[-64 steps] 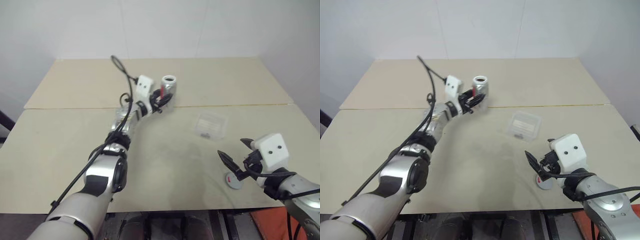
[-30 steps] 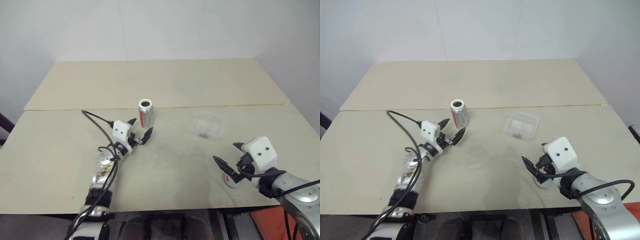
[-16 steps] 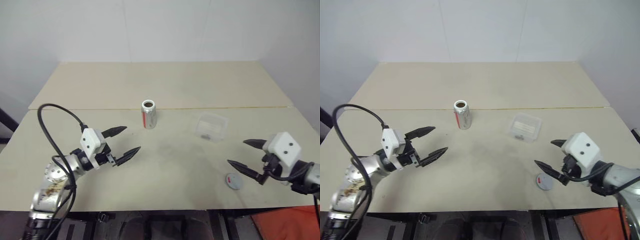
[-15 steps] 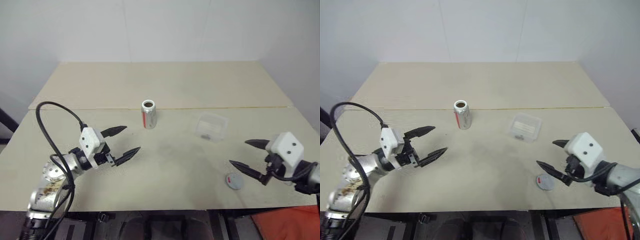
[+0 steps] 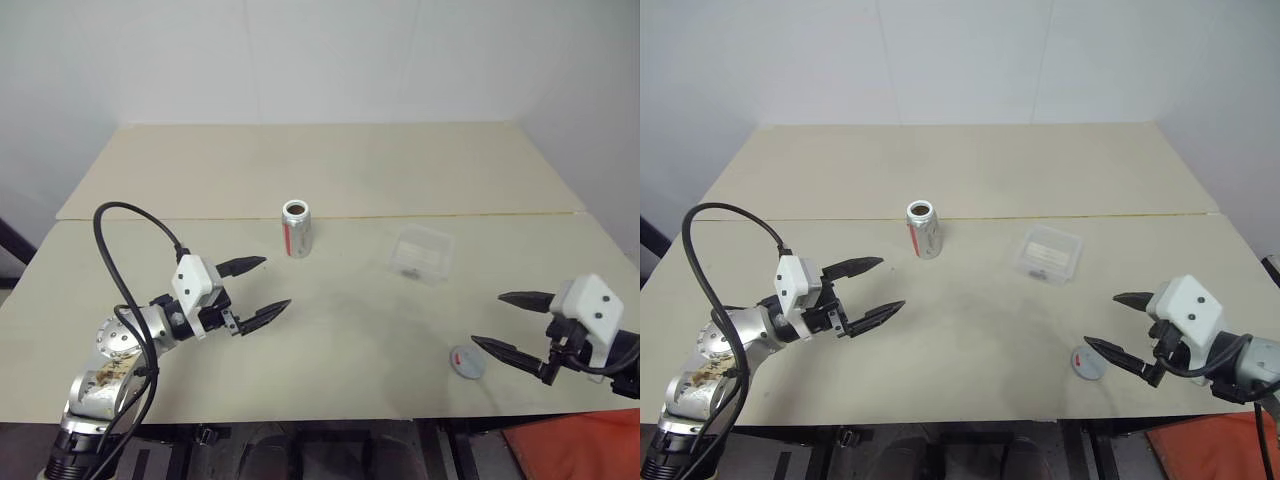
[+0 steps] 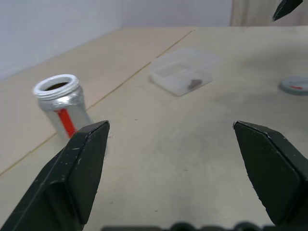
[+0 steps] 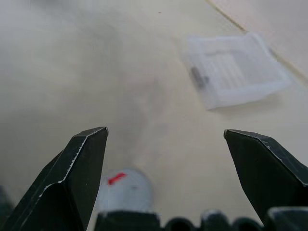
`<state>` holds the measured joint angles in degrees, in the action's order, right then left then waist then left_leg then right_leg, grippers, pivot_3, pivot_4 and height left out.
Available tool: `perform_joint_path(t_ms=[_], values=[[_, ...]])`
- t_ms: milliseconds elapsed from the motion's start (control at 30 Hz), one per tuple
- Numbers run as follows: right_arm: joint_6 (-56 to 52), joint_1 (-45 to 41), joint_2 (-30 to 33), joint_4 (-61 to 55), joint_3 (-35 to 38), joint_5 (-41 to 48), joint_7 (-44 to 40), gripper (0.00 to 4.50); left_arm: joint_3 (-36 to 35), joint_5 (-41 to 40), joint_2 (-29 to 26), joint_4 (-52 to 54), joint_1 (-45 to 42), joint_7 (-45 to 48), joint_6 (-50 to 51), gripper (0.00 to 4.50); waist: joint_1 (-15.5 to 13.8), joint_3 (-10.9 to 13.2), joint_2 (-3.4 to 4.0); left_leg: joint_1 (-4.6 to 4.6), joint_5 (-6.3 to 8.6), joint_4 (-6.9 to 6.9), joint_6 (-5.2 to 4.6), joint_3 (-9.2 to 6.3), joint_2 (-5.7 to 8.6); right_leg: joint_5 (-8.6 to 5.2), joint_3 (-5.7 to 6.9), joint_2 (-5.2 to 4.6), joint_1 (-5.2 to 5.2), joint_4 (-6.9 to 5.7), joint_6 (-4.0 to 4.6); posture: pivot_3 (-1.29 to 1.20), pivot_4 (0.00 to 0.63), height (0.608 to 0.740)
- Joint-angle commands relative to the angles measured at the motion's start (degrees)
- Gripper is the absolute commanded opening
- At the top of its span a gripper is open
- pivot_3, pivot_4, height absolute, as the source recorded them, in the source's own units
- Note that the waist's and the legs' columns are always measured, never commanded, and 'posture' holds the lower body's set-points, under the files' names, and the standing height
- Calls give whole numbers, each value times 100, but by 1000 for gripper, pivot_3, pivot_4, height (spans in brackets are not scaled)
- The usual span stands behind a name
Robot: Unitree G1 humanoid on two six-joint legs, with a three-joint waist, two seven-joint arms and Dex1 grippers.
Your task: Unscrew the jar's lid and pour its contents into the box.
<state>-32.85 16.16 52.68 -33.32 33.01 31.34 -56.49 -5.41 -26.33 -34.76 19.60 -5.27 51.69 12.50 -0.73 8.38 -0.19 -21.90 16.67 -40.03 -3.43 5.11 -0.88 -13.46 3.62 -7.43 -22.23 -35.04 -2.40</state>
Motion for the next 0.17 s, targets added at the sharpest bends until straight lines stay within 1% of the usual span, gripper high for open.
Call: perform_joint_path(t_ms=[33,100,167], values=[[-230,-62,145,-386,349,696,-303,4500,-85,-92,-83,-6,-105,138,-98,4484,0,0,0,0,2,1,-3,0,0,0,0,0,0,0,0,0,150,740],[-189,-193,142,-360,189,583,-118,4500,-120,42,-53,-62,-183,-10,-151,4484,0,0,-1,0,13,2,-22,-1,-1,0,0,0,0,1,1,0,150,740],[-294,-321,136,-245,146,784,-132,4500,-104,182,-72,-131,-240,-65,-226,4484,1,0,-1,0,13,1,-22,-1,1,1,0,-2,1,1,2,0,150,740]])
